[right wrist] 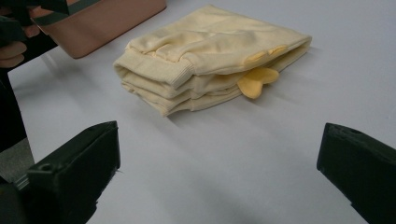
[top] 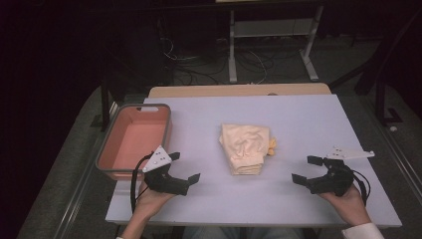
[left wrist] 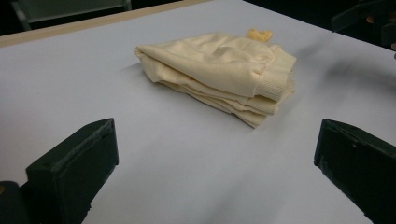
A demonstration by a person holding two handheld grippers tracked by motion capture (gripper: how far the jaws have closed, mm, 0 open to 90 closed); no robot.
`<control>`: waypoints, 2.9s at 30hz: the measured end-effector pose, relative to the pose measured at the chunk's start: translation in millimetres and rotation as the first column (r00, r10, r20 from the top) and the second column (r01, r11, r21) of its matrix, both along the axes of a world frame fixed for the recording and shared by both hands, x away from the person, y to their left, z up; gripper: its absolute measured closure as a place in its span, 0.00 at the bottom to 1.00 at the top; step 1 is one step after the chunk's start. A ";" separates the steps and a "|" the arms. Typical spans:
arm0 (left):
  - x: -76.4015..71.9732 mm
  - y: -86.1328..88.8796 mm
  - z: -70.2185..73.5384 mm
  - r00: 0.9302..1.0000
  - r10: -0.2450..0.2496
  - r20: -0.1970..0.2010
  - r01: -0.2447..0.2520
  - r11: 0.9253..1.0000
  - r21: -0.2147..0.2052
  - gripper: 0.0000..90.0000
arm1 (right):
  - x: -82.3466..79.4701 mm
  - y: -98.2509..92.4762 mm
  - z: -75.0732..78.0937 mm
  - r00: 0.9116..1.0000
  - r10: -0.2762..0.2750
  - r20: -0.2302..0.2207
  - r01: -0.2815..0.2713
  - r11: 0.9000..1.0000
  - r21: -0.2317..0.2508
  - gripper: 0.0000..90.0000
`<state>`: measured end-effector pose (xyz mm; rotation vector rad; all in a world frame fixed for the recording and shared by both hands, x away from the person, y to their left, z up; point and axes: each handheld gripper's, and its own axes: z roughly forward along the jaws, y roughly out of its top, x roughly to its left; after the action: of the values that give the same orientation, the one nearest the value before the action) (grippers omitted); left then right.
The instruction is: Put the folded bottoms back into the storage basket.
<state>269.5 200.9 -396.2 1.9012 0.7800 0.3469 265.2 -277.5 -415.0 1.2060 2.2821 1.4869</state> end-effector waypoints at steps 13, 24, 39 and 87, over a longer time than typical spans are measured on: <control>0.0 1.1 1.1 1.000 -0.003 -0.003 0.003 1.000 -0.004 0.00 | -1.8 -1.8 1.6 1.000 -0.007 0.003 0.007 1.000 -0.006 0.00; -1.2 -1.8 6.1 1.000 -0.016 0.005 0.015 1.000 0.025 0.00 | -4.7 -1.0 4.1 1.000 -0.029 -0.002 0.029 0.999 -0.033 0.00; 3.6 -11.5 18.4 0.998 -0.051 -0.028 0.053 0.996 0.076 0.00 | -3.4 4.1 17.7 1.000 -0.014 -0.011 0.014 0.999 -0.052 0.00; 52.4 -39.5 77.3 0.995 -0.093 -0.041 0.096 0.991 0.093 0.00 | 35.9 12.6 54.7 1.000 0.007 -0.015 -0.008 0.999 -0.039 0.00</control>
<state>321.9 161.4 -318.8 2.0310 0.7057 0.2956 301.0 -264.9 -360.3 1.2033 2.3167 1.4341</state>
